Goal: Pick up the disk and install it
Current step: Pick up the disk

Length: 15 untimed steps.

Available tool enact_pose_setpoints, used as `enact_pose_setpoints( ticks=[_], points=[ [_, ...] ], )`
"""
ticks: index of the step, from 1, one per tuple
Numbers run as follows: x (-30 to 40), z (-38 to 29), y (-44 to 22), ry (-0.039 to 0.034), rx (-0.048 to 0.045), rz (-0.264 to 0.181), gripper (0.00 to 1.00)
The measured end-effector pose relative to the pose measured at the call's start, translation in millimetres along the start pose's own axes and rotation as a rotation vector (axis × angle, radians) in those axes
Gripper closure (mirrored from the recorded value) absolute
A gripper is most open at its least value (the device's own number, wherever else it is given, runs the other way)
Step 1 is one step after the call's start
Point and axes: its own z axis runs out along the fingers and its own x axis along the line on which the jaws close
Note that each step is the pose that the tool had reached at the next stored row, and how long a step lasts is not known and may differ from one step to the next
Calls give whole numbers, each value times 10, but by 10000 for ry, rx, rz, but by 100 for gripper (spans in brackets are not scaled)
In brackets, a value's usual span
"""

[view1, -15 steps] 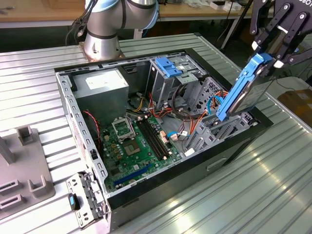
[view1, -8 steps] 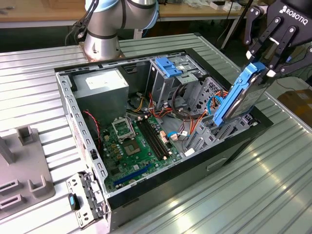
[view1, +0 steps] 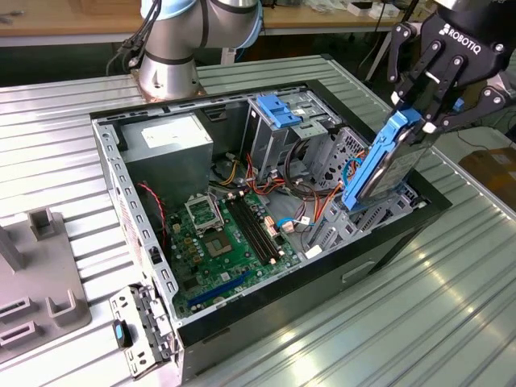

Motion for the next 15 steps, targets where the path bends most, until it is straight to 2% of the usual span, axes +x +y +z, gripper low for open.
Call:
enact_pose_setpoints(
  ticks=[3,6,12,15],
  points=[
    [-52,25,1,3,-1,-1,64],
    [-57,83,5,1,0,-1,64],
    [-52,285,19,2,0,5,64],
    [-51,361,25,0,0,9,64]
  ],
)
